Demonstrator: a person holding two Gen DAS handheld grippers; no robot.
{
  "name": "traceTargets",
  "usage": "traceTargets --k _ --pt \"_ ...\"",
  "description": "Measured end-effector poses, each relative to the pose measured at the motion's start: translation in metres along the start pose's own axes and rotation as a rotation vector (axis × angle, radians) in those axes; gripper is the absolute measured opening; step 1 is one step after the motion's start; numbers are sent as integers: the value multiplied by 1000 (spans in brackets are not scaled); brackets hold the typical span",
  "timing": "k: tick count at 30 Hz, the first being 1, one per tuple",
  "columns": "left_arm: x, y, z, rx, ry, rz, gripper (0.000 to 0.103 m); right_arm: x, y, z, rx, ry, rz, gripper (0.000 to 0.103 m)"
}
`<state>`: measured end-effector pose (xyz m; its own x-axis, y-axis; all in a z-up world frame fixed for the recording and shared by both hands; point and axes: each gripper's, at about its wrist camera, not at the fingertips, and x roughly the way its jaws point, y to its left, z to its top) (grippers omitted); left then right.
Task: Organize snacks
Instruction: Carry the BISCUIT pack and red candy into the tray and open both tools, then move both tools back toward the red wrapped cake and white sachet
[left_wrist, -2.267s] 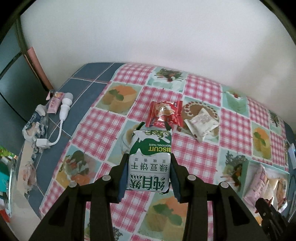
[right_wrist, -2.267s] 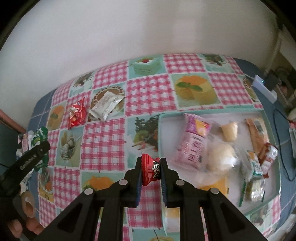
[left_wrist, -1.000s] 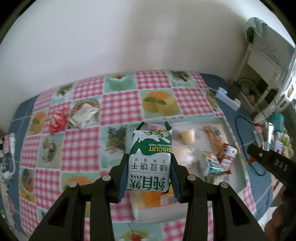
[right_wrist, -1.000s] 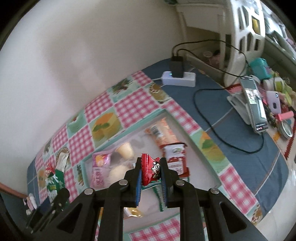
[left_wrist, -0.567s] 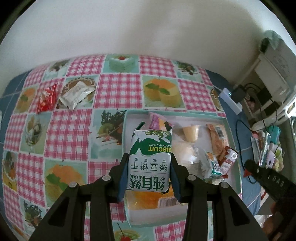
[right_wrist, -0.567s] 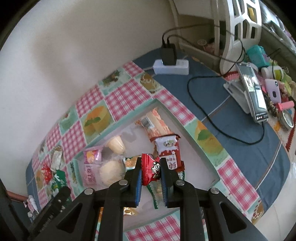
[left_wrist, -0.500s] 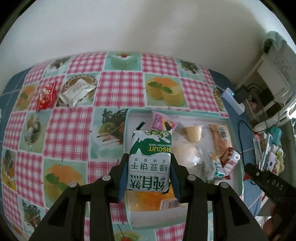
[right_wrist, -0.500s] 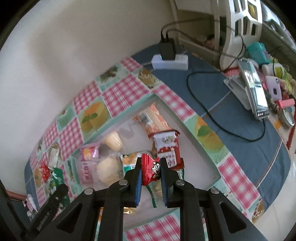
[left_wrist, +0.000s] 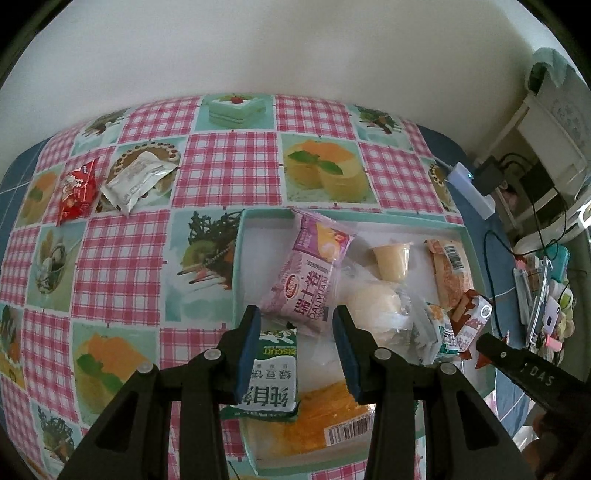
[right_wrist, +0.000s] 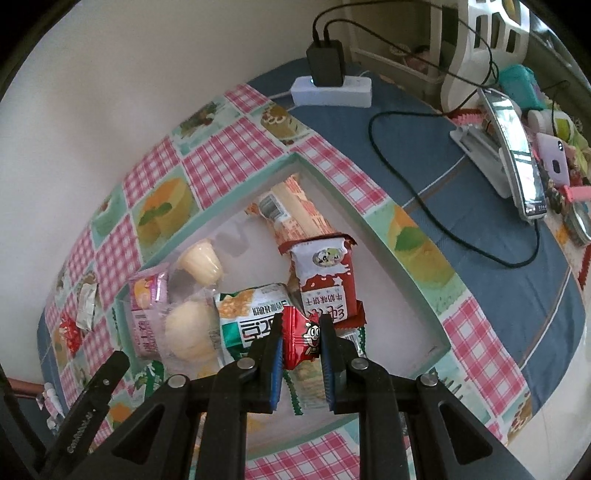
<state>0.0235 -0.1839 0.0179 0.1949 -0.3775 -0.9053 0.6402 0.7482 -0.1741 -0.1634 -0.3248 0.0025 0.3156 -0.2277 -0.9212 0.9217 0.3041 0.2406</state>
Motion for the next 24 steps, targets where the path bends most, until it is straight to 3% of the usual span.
traceTargets --k 8,10,12,13,15,17,19,21,24 --pt "-6 23 3 -61 -1 60 43 18 0 -2 -4 55 -9 20" --pt "-4 27 2 -73 12 87 49 20 0 -2 0 65 -13 20" --pt "-2 30 2 -82 28 107 64 21 1 -2 0 70 -18 20" --pt "-2 32 1 -85 35 119 65 22 1 -2 5 73 -19 21" --pt "-1 33 1 -87 45 134 66 23 -1 -3 15 82 -18 26" --pt "1 34 2 -93 54 140 69 24 -1 -3 21 90 -19 45" --pt "2 34 2 -97 62 145 71 22 -3 -3 27 87 -19 54" --pt "4 34 3 -103 69 153 73 21 -4 -1 25 81 -20 57" --pt "7 35 2 -106 76 179 88 19 -4 0 19 76 -17 69"
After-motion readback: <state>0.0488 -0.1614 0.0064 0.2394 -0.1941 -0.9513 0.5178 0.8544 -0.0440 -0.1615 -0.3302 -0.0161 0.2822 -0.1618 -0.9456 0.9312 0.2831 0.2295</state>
